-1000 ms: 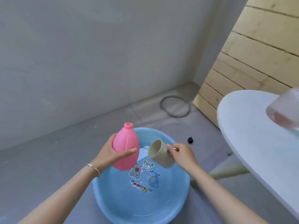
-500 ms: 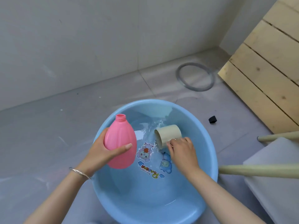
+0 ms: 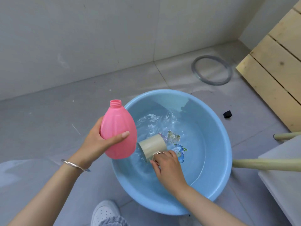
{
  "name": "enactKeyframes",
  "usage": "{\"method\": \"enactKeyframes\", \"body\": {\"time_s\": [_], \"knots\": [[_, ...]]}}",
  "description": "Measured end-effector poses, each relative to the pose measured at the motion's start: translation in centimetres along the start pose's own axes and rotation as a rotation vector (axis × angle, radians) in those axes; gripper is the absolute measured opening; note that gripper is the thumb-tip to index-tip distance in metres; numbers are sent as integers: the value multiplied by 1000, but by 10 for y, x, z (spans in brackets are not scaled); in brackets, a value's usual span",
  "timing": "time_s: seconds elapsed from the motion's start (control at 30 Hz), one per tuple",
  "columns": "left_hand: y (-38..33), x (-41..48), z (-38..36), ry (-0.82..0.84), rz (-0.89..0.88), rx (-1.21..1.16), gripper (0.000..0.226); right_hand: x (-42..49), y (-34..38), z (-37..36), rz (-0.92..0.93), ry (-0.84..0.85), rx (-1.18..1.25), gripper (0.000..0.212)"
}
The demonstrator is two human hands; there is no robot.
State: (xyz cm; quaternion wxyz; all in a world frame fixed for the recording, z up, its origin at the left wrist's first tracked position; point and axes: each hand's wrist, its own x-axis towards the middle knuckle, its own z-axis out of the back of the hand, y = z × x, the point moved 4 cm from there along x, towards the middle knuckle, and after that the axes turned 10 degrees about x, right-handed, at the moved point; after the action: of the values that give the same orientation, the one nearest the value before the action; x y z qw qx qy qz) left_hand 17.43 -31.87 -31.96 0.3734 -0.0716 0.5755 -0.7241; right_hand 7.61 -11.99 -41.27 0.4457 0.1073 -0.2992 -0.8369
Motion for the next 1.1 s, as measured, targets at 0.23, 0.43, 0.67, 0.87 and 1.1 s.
{"method": "enactKeyframes", "body": {"time_s": [0.23, 0.43, 0.67, 0.87, 1.1], "knots": [[-1, 6, 3, -49, 3, -84, 103, -8, 9, -1, -255, 102, 428, 35], [-5, 11, -3, -56, -27, -127, 103, -9, -3, 13, -546, 134, 914, 38], [-8, 16, -19, -31, -76, -109, 108, -30, -22, 64, -591, -80, 1166, 42], [-8, 20, -54, 49, -125, 98, 88, -39, -36, 136, -531, -404, 1233, 54], [-4, 22, -92, 192, -268, 379, 88, -35, -45, 183, -538, -545, 1115, 57]]}}
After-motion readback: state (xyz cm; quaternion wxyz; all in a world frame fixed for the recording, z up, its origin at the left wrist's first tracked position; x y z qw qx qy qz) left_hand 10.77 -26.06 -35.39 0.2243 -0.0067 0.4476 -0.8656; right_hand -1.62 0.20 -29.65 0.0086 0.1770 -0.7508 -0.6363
